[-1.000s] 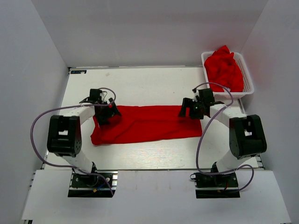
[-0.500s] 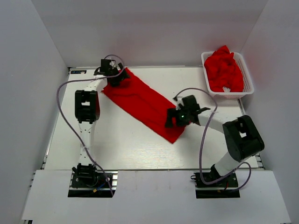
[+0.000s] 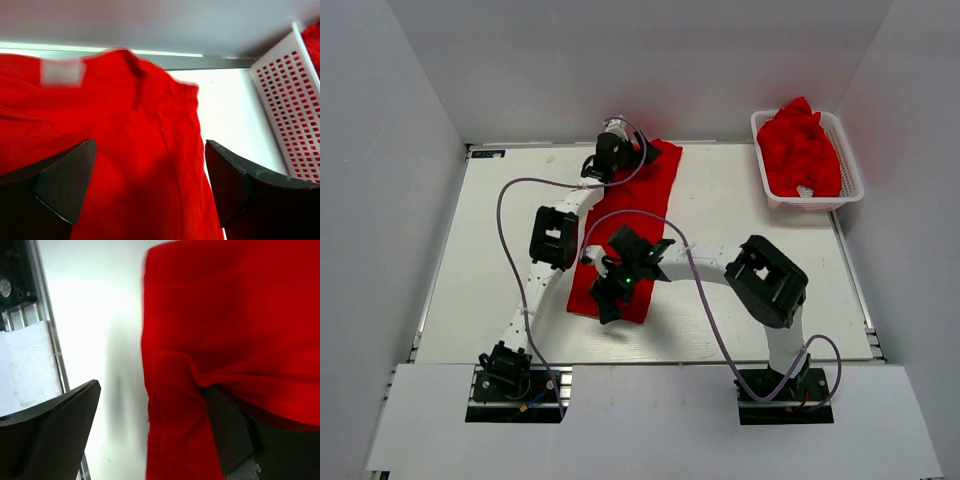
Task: Fold and stack the t-shirts
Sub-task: Rotate the tshirt 90 degrees
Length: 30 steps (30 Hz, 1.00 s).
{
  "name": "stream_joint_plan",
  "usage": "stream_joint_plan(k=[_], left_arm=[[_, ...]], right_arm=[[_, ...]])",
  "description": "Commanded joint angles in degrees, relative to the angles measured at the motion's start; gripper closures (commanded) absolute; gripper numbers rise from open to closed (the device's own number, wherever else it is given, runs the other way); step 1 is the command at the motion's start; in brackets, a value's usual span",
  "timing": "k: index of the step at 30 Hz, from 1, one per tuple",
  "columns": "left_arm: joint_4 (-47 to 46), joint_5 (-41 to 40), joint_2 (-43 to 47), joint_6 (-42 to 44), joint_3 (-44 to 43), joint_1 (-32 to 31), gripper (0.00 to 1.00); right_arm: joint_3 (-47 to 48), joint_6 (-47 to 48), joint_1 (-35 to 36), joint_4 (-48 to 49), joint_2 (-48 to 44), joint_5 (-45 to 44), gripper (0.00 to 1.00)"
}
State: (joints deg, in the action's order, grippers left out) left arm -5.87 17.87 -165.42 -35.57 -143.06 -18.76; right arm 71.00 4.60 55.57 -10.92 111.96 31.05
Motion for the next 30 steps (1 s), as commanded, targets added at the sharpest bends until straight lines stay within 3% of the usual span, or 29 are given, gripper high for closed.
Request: stream_joint_plan(k=[1, 13, 19, 24, 28, 30], left_arm=[[2.6, -2.9, -3.0, -2.7, 2.0, -0.9, 0.00], [4.9, -6.2, 1.9, -0.1, 2.0, -0.9, 0.00], [9.1, -8.6, 18.0, 7.3, 6.1, -0.9, 0.00], [16.8, -10.6, 31.4, 16.0, 8.2, 0.3, 0.00], [29.5, -13.4, 42.7, 21.6, 14.1, 0.3, 0.00], [36.8, -14.0, 51.1, 23.6, 19.9, 0.3, 0.00]], right_arm=[[0.2, 3.0, 2.9, -7.8, 2.9, -0.8, 0.10], [-0.4, 2.1, 3.2, -6.9, -0.2, -6.3, 0.10], [-0.3, 2.2, 2.9, -5.7, -11.8, -16.5, 0.10], [-1.4, -0.8, 2.9, -7.4, -19.4, -15.8, 0.10], [-5.6, -4.0, 2.9, -8.0, -24.4, -20.1, 0.10], [-8.5, -10.0, 2.9, -8.9, -26.8, -24.8, 0.10]])
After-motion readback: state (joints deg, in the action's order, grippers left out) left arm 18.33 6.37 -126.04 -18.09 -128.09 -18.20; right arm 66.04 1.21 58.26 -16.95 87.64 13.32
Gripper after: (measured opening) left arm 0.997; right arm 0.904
